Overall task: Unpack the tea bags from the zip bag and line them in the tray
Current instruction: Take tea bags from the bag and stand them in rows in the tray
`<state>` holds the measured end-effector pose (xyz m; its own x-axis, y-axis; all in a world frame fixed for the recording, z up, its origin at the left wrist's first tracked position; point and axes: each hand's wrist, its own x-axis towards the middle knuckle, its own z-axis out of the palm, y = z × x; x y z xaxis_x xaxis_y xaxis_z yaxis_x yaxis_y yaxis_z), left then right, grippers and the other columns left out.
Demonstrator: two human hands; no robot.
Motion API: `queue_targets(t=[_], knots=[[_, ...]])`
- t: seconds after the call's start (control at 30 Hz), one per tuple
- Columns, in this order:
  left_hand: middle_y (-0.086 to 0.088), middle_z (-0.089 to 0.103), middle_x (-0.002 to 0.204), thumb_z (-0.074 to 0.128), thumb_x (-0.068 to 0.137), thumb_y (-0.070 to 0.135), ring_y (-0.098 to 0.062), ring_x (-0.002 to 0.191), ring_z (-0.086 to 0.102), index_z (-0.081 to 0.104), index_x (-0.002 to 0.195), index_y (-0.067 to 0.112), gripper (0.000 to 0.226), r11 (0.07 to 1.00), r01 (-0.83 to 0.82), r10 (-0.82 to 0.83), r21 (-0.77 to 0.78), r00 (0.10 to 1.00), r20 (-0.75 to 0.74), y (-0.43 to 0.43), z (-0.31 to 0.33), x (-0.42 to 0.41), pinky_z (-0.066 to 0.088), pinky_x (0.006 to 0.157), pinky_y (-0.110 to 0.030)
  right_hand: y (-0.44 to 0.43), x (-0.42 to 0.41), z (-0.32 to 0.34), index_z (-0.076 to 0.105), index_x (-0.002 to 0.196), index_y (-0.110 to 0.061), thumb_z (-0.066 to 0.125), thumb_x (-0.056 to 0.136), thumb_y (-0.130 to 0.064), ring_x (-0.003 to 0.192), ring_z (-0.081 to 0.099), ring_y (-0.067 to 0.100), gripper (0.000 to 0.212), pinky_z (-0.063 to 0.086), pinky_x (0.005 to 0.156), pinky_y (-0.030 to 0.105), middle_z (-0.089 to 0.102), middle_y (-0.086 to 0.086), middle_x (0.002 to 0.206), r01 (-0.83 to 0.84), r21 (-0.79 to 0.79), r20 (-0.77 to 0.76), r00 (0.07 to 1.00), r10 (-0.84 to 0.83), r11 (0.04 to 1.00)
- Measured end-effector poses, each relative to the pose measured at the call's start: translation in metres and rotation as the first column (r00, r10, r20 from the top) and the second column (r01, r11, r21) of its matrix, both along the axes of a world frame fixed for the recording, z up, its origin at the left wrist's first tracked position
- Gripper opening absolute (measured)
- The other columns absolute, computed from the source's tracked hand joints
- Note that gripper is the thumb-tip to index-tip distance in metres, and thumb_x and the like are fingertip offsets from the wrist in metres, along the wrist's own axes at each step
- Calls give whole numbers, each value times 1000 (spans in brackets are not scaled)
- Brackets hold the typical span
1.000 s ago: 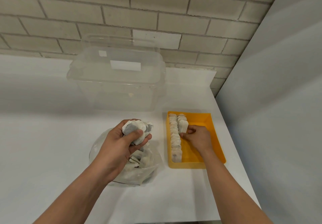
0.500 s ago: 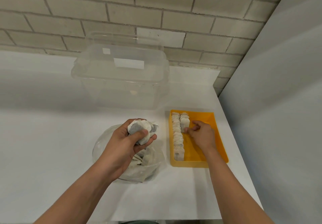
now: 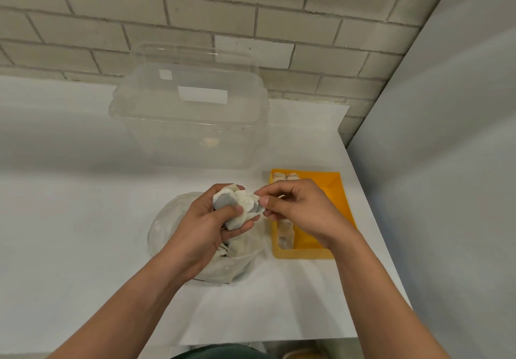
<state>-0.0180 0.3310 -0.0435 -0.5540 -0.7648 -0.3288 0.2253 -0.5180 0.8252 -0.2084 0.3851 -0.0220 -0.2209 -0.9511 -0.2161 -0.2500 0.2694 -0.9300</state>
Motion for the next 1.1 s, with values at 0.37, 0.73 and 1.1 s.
queue_targets(t=[0.37, 0.73, 1.1], knots=[[-17, 73, 114, 52, 98, -11, -43, 110, 72, 66, 113, 4, 26, 999, -10, 13, 36, 997, -78, 0, -4, -2, 63, 82, -34, -2, 7, 5, 77, 96, -24, 67, 98, -22, 77, 73, 7, 10, 61, 83, 44, 74, -10, 92, -4, -31, -309, 951, -6, 1000], [-33, 64, 128, 58, 100, -3, -46, 118, 67, 61, 104, 5, 10, 999, 18, -14, 38, 993, -117, 1, -8, -5, 62, 81, -29, 0, 14, 10, 73, 98, -22, 66, 98, -26, 77, 75, 12, 8, 62, 81, 47, 77, -3, 89, 90, -57, -160, 982, -98, 994], [-23, 74, 110, 54, 101, -7, -43, 107, 74, 61, 107, 0, 11, 998, -21, 27, 62, 995, -94, 1, -5, -6, 62, 90, -37, 10, -5, 16, 79, 113, -30, 65, 100, -28, 101, 70, 4, 19, 59, 91, 39, 76, -20, 107, 234, -313, -165, 941, -295, 920]])
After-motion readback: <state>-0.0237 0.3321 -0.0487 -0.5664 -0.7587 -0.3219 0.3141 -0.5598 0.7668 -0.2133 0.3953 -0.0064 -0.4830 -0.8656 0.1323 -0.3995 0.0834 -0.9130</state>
